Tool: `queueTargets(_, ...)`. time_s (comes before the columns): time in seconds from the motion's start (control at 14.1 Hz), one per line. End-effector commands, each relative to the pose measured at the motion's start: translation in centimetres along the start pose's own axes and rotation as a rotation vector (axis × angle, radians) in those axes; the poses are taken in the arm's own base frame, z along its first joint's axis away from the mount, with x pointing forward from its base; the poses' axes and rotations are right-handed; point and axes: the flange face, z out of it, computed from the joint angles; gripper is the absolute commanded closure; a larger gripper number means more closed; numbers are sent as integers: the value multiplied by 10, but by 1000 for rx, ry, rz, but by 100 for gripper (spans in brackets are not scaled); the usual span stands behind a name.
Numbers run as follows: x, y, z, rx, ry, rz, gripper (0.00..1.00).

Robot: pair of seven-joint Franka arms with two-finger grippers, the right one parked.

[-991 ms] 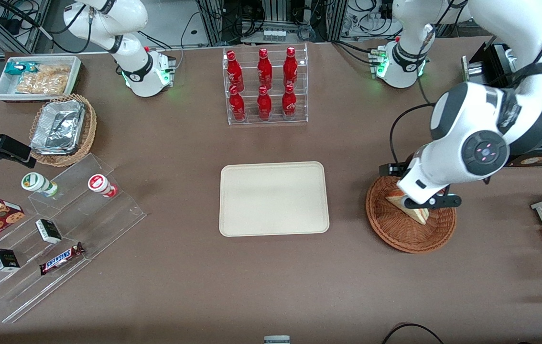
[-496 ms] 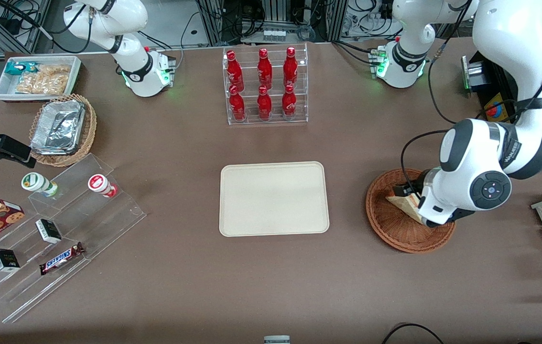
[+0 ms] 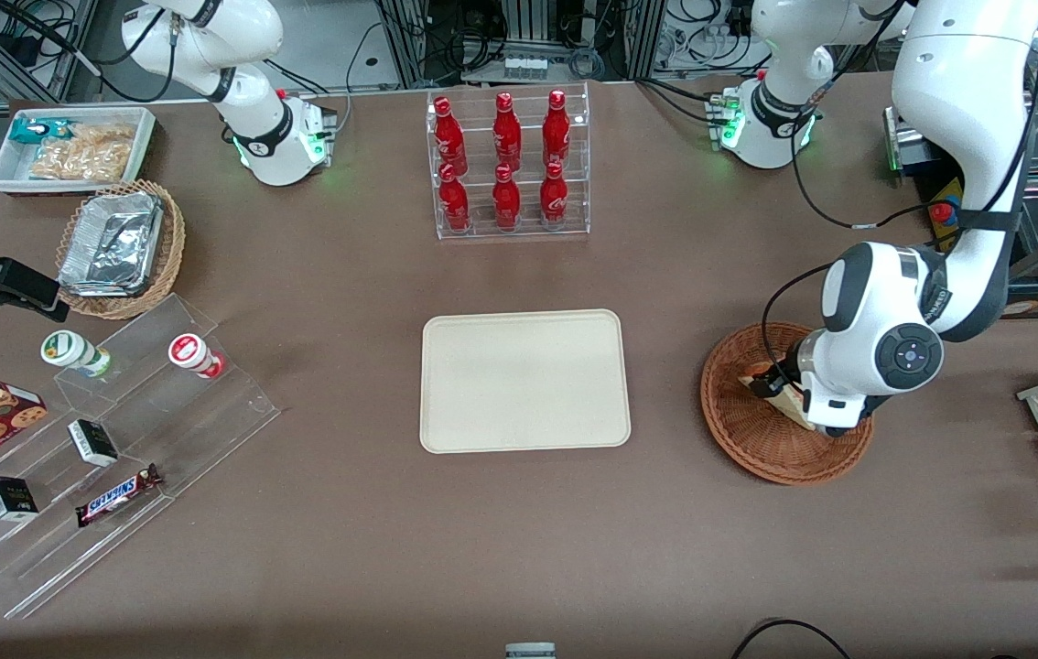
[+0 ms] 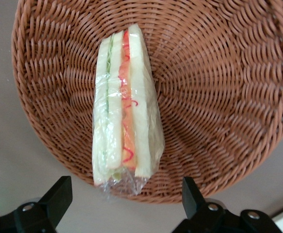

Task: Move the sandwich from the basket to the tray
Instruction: 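Close the left gripper on the wrapped sandwich's crust edge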

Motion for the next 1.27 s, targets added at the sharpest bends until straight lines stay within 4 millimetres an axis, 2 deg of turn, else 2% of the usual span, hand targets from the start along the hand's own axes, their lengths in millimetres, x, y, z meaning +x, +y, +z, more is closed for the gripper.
queueTargets(0.0, 11, -17, 9, -28, 14, -73, 0)
queueTargets(0.21, 23, -27, 18, -39, 12, -100, 0)
queueTargets(0.42, 21, -28, 34, -58, 23, -108, 0)
queueTargets(0.64, 22, -25, 49, -74, 30, -164, 8)
queueTargets(0.71, 21, -22, 49, -76, 31, -171, 16)
queueTargets(0.78, 21, -22, 48, -79, 33, -176, 31)
queueTargets(0.85, 22, -22, 48, -77, 33, -175, 50)
queueTargets(0.92, 23, -22, 49, -74, 29, -175, 72)
queueTargets(0.99, 23, -21, 48, -74, 29, -175, 86)
queueTargets(1.2, 25, -14, 33, -91, 54, -147, 91)
